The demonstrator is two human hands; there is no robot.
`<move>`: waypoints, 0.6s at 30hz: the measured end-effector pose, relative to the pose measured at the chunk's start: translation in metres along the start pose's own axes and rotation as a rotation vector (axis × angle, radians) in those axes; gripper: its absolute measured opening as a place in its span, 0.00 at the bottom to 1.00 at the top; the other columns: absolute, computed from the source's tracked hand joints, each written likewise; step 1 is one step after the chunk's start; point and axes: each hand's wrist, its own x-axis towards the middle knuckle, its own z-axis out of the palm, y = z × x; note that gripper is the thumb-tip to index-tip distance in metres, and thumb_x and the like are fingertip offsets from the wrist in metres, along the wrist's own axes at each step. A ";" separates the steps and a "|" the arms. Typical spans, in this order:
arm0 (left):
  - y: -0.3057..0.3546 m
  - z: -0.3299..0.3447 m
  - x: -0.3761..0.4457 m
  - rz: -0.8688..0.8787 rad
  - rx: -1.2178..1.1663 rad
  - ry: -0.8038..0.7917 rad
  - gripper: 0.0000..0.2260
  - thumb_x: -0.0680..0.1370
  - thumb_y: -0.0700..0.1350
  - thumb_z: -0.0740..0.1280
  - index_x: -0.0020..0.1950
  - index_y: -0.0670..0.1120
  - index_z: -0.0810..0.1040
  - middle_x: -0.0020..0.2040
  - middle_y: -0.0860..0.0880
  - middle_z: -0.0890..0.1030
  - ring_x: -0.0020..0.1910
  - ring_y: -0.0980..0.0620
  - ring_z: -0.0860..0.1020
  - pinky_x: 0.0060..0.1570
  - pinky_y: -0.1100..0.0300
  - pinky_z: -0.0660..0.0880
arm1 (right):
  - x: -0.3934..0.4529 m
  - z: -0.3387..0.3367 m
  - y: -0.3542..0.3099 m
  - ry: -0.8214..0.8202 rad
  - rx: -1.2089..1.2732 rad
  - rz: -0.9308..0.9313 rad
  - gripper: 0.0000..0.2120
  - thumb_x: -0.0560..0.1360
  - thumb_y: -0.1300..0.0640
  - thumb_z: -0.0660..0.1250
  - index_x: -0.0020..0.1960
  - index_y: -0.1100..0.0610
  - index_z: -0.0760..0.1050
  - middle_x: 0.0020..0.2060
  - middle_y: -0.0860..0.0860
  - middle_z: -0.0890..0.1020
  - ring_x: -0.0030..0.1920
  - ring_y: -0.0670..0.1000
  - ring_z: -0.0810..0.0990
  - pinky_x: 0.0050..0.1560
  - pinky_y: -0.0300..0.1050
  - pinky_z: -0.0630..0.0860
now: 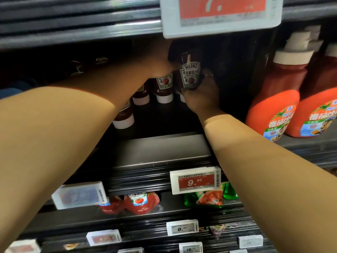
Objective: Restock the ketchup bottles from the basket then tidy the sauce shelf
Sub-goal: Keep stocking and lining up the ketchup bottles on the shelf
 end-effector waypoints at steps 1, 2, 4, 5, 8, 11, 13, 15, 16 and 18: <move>-0.004 0.000 -0.002 -0.022 -0.014 -0.002 0.27 0.80 0.44 0.69 0.77 0.46 0.65 0.74 0.45 0.71 0.72 0.47 0.69 0.53 0.79 0.58 | 0.001 0.001 0.000 -0.003 -0.015 -0.005 0.31 0.70 0.61 0.78 0.70 0.54 0.71 0.64 0.52 0.79 0.67 0.54 0.76 0.63 0.46 0.76; -0.008 0.000 -0.003 -0.040 -0.017 -0.008 0.26 0.80 0.42 0.69 0.77 0.46 0.65 0.74 0.45 0.71 0.72 0.47 0.69 0.51 0.81 0.58 | 0.001 0.001 0.001 -0.004 -0.034 -0.012 0.31 0.70 0.61 0.78 0.70 0.54 0.70 0.65 0.53 0.78 0.67 0.54 0.76 0.65 0.48 0.76; -0.015 0.002 -0.002 -0.052 -0.007 -0.019 0.25 0.81 0.40 0.67 0.77 0.45 0.66 0.73 0.45 0.72 0.71 0.48 0.70 0.51 0.77 0.61 | 0.003 0.002 0.002 0.010 -0.064 -0.031 0.32 0.70 0.61 0.78 0.71 0.55 0.70 0.66 0.53 0.77 0.68 0.54 0.75 0.65 0.49 0.76; -0.017 0.003 -0.002 -0.052 0.002 -0.023 0.24 0.81 0.38 0.67 0.76 0.45 0.67 0.72 0.45 0.72 0.69 0.49 0.70 0.49 0.77 0.61 | 0.004 0.003 0.002 0.023 -0.077 -0.036 0.32 0.70 0.61 0.78 0.71 0.55 0.70 0.66 0.53 0.77 0.68 0.54 0.75 0.65 0.49 0.77; -0.019 0.002 0.001 -0.087 0.004 -0.035 0.25 0.80 0.34 0.66 0.76 0.45 0.67 0.72 0.45 0.71 0.66 0.53 0.69 0.48 0.83 0.60 | 0.005 0.004 0.002 0.061 -0.092 -0.037 0.32 0.70 0.60 0.78 0.71 0.56 0.70 0.66 0.53 0.77 0.68 0.54 0.76 0.64 0.47 0.76; -0.021 0.005 0.004 -0.095 0.038 -0.010 0.24 0.79 0.35 0.67 0.74 0.46 0.69 0.71 0.44 0.73 0.70 0.45 0.71 0.57 0.65 0.63 | 0.005 0.004 0.000 0.050 -0.077 -0.045 0.32 0.69 0.60 0.79 0.69 0.56 0.71 0.65 0.53 0.79 0.67 0.54 0.77 0.57 0.40 0.74; -0.022 0.008 0.005 -0.090 0.063 0.008 0.22 0.79 0.34 0.66 0.73 0.45 0.71 0.69 0.44 0.74 0.69 0.44 0.71 0.57 0.62 0.63 | 0.004 0.004 0.001 0.018 -0.086 -0.059 0.31 0.69 0.61 0.79 0.69 0.56 0.71 0.65 0.53 0.79 0.66 0.54 0.77 0.56 0.39 0.74; -0.024 0.010 0.005 -0.087 0.088 0.029 0.22 0.80 0.34 0.66 0.73 0.46 0.70 0.69 0.43 0.74 0.68 0.43 0.72 0.56 0.61 0.64 | 0.003 0.004 0.001 0.008 -0.090 -0.068 0.31 0.69 0.61 0.78 0.69 0.57 0.71 0.65 0.54 0.79 0.66 0.54 0.77 0.60 0.43 0.77; -0.024 0.010 0.004 -0.089 0.097 0.034 0.23 0.80 0.34 0.66 0.73 0.46 0.69 0.69 0.43 0.74 0.68 0.43 0.72 0.56 0.61 0.65 | 0.003 0.004 0.001 0.009 -0.091 -0.071 0.31 0.69 0.61 0.79 0.69 0.57 0.71 0.64 0.54 0.79 0.66 0.54 0.77 0.61 0.45 0.78; -0.024 0.010 0.003 -0.092 0.098 0.025 0.23 0.80 0.34 0.66 0.74 0.46 0.69 0.69 0.43 0.74 0.68 0.43 0.72 0.56 0.60 0.65 | 0.003 0.005 0.001 0.006 -0.098 -0.075 0.31 0.69 0.61 0.79 0.69 0.57 0.71 0.64 0.53 0.79 0.65 0.53 0.78 0.61 0.47 0.78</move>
